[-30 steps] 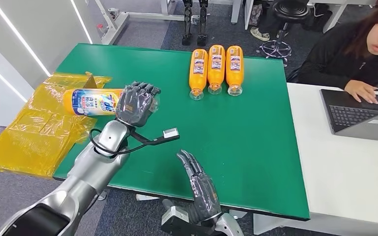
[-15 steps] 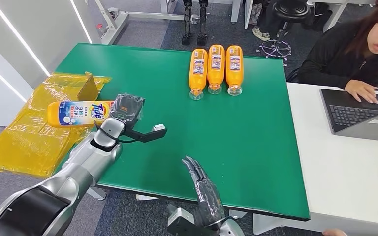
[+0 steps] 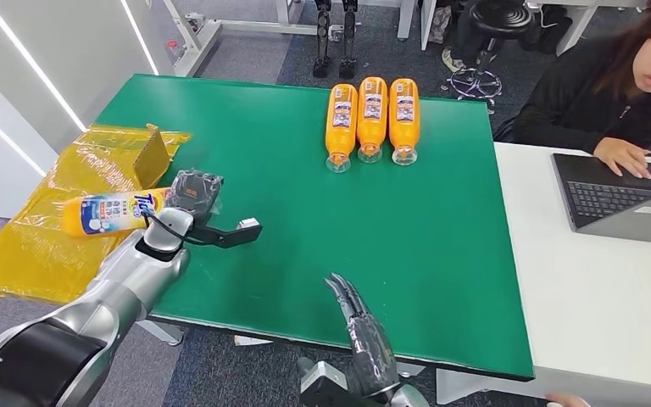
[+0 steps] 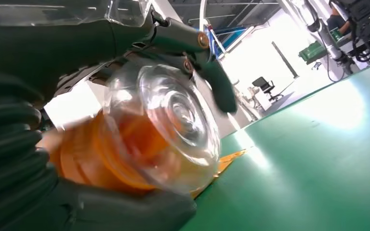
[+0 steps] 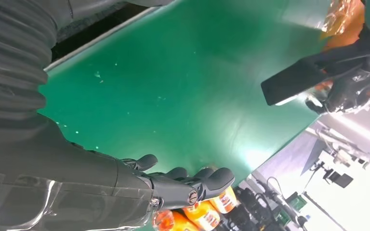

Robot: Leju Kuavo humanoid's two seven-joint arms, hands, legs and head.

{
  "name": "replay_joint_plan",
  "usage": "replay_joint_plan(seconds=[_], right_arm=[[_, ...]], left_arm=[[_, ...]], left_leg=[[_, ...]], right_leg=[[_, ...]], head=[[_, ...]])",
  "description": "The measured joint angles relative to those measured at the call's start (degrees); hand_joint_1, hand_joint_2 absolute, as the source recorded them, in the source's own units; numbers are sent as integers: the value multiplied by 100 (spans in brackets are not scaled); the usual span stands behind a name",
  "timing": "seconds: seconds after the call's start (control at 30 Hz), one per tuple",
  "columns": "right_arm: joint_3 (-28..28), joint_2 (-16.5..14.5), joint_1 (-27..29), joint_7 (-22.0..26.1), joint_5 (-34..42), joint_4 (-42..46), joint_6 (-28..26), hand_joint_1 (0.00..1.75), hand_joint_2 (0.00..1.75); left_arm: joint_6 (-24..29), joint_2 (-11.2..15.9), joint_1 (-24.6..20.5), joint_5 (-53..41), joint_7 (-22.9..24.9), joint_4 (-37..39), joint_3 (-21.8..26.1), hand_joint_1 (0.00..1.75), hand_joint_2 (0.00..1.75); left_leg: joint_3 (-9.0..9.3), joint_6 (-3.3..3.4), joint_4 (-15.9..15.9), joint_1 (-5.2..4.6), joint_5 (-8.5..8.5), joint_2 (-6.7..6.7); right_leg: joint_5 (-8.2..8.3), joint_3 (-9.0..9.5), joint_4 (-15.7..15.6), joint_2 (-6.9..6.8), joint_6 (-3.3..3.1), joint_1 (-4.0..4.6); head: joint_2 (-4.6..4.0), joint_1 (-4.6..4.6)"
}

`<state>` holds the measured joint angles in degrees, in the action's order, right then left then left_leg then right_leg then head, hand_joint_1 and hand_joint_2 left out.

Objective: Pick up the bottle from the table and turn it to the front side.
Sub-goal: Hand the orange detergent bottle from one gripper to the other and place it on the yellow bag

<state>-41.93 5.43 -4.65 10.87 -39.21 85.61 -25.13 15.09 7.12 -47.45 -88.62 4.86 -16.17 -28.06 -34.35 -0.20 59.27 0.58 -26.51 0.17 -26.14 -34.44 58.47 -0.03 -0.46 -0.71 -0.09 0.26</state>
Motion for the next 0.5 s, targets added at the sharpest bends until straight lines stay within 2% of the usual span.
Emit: replay_joint_plan(seconds=[0.5], right_arm=[[26,55,53,166,120,89,207,0,175]], left_arm=[[-8,206,-7,-22,63,76,2,0,175]], left_leg=[[1,0,0,1,0,-1]], right_leg=[[0,0,2,-1,0,0]], head=[[0,-1]])
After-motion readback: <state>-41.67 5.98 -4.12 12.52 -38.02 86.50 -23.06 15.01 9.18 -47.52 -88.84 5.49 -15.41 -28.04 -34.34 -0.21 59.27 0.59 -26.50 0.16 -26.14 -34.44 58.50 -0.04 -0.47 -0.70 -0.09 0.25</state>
